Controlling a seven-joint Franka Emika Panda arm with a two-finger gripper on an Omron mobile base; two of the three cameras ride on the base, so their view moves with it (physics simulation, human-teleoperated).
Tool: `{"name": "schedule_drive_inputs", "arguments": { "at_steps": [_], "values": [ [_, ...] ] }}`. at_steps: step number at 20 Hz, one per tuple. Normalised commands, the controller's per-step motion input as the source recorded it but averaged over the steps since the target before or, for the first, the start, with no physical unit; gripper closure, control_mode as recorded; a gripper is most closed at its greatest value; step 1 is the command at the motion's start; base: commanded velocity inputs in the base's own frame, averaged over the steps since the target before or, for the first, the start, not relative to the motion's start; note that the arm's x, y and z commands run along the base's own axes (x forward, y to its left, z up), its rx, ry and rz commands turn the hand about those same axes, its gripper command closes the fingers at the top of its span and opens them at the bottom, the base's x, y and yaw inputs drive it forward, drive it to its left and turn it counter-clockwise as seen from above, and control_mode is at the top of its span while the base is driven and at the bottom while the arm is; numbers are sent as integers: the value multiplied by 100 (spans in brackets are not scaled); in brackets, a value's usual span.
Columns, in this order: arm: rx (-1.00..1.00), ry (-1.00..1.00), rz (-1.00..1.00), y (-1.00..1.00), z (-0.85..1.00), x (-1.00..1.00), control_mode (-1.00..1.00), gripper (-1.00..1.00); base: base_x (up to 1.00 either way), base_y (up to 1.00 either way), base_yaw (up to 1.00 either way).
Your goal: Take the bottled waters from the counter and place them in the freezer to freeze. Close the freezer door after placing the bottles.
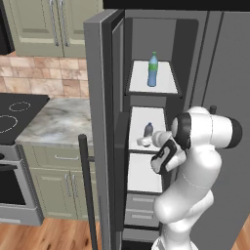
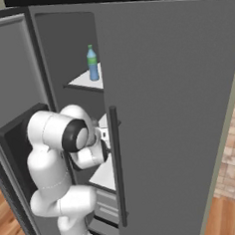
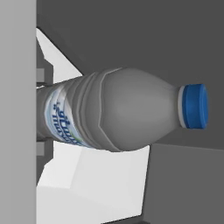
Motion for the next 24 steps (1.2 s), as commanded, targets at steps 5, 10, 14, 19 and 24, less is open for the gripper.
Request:
{"name": "schedule_drive_inputs", "arguments": {
  "at_steps": [5,10,14,19,24],
  "values": [
    [0,-3,-5,14,-19,8,-100,100,0,0,0],
    [0,-1,-4,8,-19,13,-100,100,0,0,0],
    [0,-1,-4,1,-25,13,-100,100,0,0,0],
    [0,0,-3,2,-32,8,-100,100,0,0,0],
    [0,0,-3,2,-34,9,-100,-100,0,0,0]
  ]
}}
